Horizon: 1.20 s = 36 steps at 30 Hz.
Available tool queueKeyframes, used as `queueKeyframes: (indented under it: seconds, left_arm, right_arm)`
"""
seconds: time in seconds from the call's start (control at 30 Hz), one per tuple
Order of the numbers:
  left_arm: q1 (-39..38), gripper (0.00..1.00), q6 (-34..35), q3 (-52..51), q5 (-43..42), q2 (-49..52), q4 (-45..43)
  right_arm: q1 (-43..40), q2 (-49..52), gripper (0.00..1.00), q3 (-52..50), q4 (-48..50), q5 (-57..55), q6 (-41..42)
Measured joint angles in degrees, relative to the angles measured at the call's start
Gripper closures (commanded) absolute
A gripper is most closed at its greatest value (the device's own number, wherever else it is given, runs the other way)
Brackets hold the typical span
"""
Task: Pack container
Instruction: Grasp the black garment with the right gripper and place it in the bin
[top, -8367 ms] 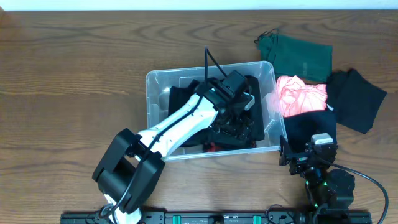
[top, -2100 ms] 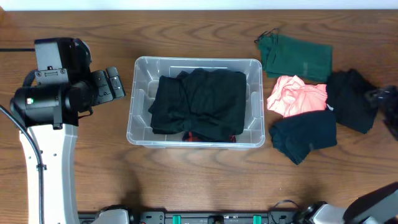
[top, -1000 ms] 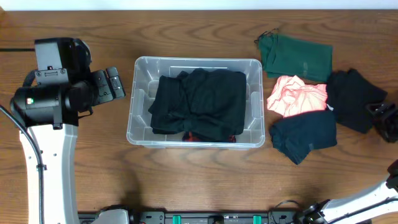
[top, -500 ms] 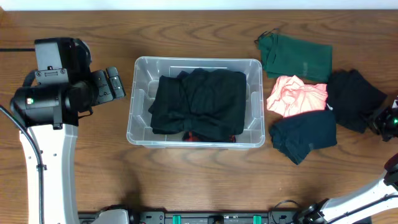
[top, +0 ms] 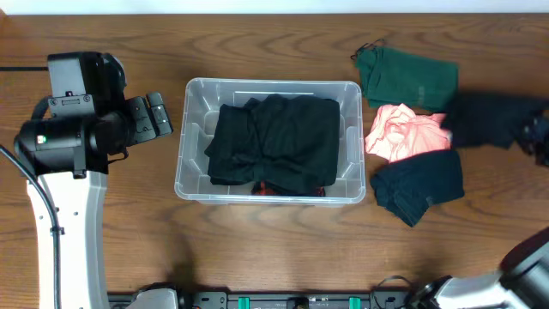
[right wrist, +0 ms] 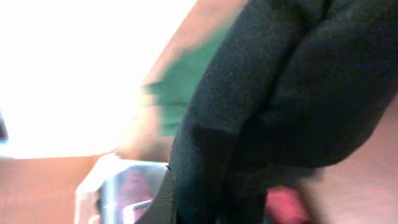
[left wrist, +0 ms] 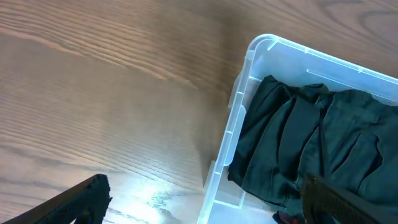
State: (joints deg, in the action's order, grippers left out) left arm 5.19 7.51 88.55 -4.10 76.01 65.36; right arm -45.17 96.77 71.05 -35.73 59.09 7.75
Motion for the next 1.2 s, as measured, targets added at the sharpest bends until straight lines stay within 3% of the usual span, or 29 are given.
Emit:
queueKeyframes:
  seconds: [0.2, 0.43, 0.83, 0.97, 1.2]
  left_arm:
    - [0.02, 0.02, 0.00, 0.00, 0.00, 0.00, 0.00]
    - [0.02, 0.02, 0.00, 0.00, 0.00, 0.00, 0.00]
    - [0.02, 0.02, 0.00, 0.00, 0.00, 0.00, 0.00]
    - [0.02, 0.02, 0.00, 0.00, 0.00, 0.00, 0.00]
    - [0.02, 0.02, 0.00, 0.00, 0.00, 0.00, 0.00]
  right_arm:
    - [15.10, -11.72, 0.99, 0.04, 3.23, 4.85, 3.67]
    - [36.76, -13.53, 0.99, 0.02, 13.75, 5.66, 11.85]
    - [69.75, -8.94, 0.99, 0.02, 32.89, -11.78, 30.56]
    - [76.37, -4.48, 0.99, 0.02, 32.74, -19.32, 33.33]
    - [79.97, 8.57, 0.99, 0.02, 32.81, -28.46, 34.58]
